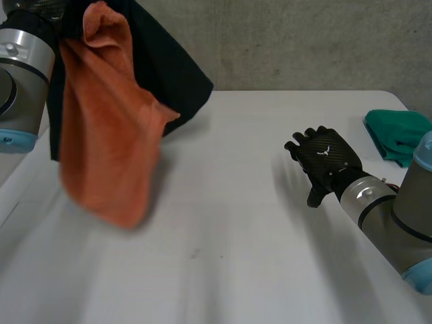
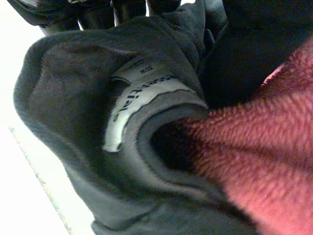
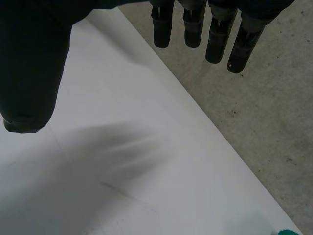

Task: Fold the laundry.

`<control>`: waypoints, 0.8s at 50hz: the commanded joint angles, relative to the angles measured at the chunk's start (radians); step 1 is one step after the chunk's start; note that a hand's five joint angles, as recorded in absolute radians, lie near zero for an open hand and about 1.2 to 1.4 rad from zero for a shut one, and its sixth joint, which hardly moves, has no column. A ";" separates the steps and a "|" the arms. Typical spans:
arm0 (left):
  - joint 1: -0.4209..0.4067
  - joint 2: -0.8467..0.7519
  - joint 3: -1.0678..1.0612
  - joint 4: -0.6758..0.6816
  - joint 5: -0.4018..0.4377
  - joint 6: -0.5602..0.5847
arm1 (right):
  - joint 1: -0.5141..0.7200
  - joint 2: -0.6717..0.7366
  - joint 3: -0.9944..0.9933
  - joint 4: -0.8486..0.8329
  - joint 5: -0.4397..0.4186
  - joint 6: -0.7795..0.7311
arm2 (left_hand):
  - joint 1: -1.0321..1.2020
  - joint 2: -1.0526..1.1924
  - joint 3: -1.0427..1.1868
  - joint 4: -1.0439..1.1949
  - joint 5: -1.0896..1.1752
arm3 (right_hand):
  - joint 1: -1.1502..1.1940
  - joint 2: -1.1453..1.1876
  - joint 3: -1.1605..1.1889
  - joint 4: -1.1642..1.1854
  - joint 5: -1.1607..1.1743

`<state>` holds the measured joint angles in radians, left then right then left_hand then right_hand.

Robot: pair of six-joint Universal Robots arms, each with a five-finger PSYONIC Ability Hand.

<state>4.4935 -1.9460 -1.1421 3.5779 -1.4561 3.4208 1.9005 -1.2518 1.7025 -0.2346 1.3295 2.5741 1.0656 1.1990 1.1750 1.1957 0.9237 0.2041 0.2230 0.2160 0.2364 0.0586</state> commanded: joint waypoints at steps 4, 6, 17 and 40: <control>0.116 -0.022 0.038 -0.004 -0.066 0.024 | 0.000 -0.001 -0.004 0.000 -0.001 -0.002 | 0.331 0.197 0.221 0.201 0.298 | -0.030 -0.048 -0.041 -0.062 -0.059; 0.145 -0.021 0.038 -0.005 -0.070 0.034 | 0.000 -0.001 -0.007 0.000 -0.001 0.000 | 0.331 0.197 0.221 0.201 0.298 | -0.030 -0.048 -0.041 -0.062 -0.059; 0.174 -0.053 -0.051 -0.010 -0.059 0.074 | 0.015 0.005 -0.014 0.000 0.000 0.004 | 0.192 0.058 0.082 0.061 0.159 | -0.030 -0.048 -0.041 -0.062 -0.059; 0.113 0.019 -0.205 -0.191 -0.004 0.098 | 0.005 0.015 -0.001 0.000 0.000 0.003 | -0.832 -0.965 -0.941 -0.962 -0.864 | -0.030 -0.048 -0.041 -0.062 -0.059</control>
<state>4.6151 -1.9549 -1.3253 3.4149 -1.5025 3.5224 1.9049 -1.2440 1.7013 -0.2341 1.3298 2.5773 0.1973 0.2124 0.2212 0.2113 0.0464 0.2041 0.2230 0.2160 0.2364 0.0585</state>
